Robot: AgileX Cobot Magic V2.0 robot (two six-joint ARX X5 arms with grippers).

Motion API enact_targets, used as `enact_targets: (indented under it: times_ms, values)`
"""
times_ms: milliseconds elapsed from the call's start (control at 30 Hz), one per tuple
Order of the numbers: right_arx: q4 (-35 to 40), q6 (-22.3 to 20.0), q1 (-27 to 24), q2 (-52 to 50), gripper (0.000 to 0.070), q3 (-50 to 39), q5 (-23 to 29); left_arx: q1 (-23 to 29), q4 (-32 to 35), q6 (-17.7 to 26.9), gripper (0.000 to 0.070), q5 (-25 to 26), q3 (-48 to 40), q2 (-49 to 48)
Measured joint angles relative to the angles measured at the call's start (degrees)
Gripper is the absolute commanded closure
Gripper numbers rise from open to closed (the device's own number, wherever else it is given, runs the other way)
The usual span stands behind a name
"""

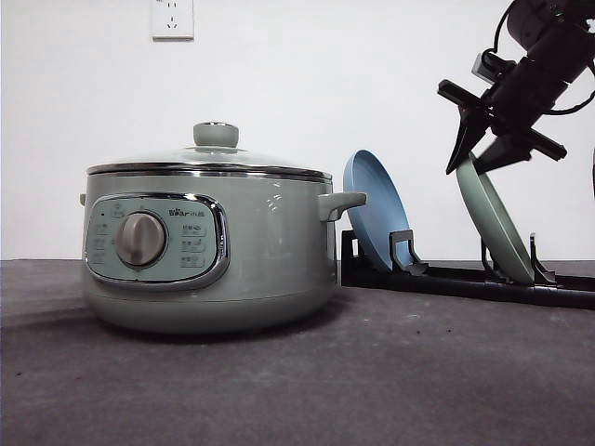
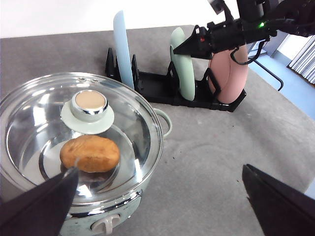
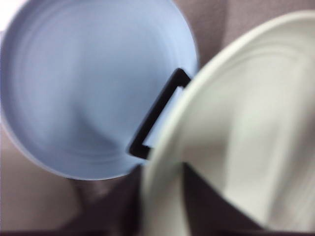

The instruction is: Transfer potato from steamer to green plate

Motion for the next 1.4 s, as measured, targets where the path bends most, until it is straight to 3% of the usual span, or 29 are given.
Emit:
enact_targets:
  times_ms: [400,567,733,867,1000,1167,1400]
  values:
    - [-4.5,0.4,-0.5,-4.2,0.0692,1.3,-1.5,0.0,-0.2,0.0,0.0000,0.0,0.0,0.0]
    - [-7.4,0.2,0.7,-11.9,0.0692,1.8,-5.2,-0.1,-0.3,0.0,0.0000,0.0,0.0,0.0]
    - [-9.0,-0.7,2.4,-19.5,0.0692,2.4,-5.7,-0.2,-0.3,0.0,0.0000,0.0,0.0,0.0]
    - [-15.6,-2.8,2.6,-24.6,0.0692,2.5,-5.3,-0.2,-0.6,0.0,0.0000,0.0,0.0,0.0]
    - [-24.9,-7.3,4.6,-29.5,0.0692,2.5,-1.5,-0.2,-1.2,0.0,0.0000,0.0,0.0,0.0]
    - [-35.1,-12.7,10.8,-35.2,0.0692,2.4,4.7,-0.2,-1.5,0.0,0.0000,0.0,0.0,0.0]
    - [-40.7,-14.9,22.9,-43.5,0.0692,-2.2,17.3,-0.2,-1.7,0.0,0.0000,0.0,0.0,0.0]
